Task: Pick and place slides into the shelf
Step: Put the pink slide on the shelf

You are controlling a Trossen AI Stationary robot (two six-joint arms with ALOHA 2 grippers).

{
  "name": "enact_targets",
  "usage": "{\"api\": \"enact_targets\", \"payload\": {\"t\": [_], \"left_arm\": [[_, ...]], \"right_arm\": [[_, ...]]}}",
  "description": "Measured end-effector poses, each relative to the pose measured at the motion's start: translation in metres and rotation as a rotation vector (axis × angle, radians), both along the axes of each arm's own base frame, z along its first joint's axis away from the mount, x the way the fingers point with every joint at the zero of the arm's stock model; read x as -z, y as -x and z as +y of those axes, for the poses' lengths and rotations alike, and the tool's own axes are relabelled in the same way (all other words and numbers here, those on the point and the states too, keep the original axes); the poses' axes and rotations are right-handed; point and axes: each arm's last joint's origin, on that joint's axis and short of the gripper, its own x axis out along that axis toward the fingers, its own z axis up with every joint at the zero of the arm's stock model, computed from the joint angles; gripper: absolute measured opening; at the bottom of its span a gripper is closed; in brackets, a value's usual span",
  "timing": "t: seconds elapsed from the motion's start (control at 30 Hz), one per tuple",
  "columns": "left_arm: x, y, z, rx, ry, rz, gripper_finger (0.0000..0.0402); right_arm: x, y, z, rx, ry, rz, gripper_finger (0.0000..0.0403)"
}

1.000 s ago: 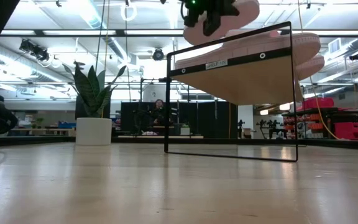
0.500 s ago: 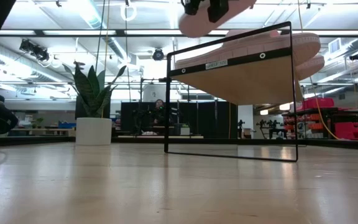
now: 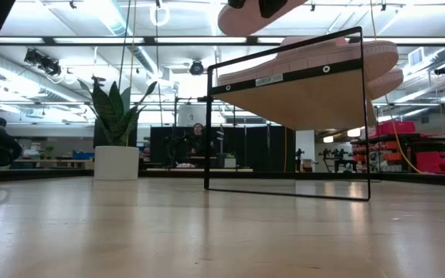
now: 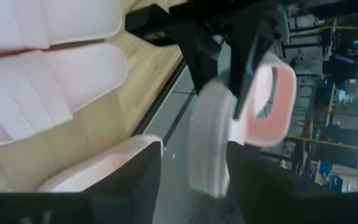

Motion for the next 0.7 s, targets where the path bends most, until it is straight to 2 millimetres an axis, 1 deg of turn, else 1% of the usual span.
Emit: {"api": "enact_targets", "payload": {"t": [0.2,0.3,0.37,0.47,0.53,0.63,0.67,0.7], "left_arm": [[-0.002,0.000,0.000,0.009,-0.015,-0.015,0.0080],[-0.003,0.000,0.000,0.016,-0.014,-0.023,0.0080],[-0.003,0.000,-0.001,0.019,-0.015,-0.029,0.0080],[-0.004,0.000,0.000,0.019,-0.018,-0.034,0.0080],[-0.004,0.001,0.000,0.014,-0.021,-0.034,0.0080],[-0.005,0.001,0.000,0.015,-0.022,-0.035,0.0080],[-0.005,0.001,0.000,0.016,-0.022,-0.035,0.0080],[-0.004,0.001,0.000,0.017,-0.023,-0.033,0.0080]], "right_arm": [[0.000,-0.021,0.000,0.004,0.046,-0.041,0.0217],[0.002,-0.031,-0.002,0.028,0.086,-0.030,0.0220],[0.005,-0.035,-0.004,0.045,0.097,-0.015,0.0214],[0.008,-0.041,-0.008,0.085,0.095,-0.007,0.0183],[0.009,-0.043,-0.010,0.117,0.106,0.001,0.0147],[0.010,-0.043,-0.010,0.133,0.116,0.006,0.0083],[0.010,-0.042,-0.010,0.133,0.115,0.009,0.0073],[0.010,-0.040,-0.010,0.133,0.115,0.012,0.0072]]}}
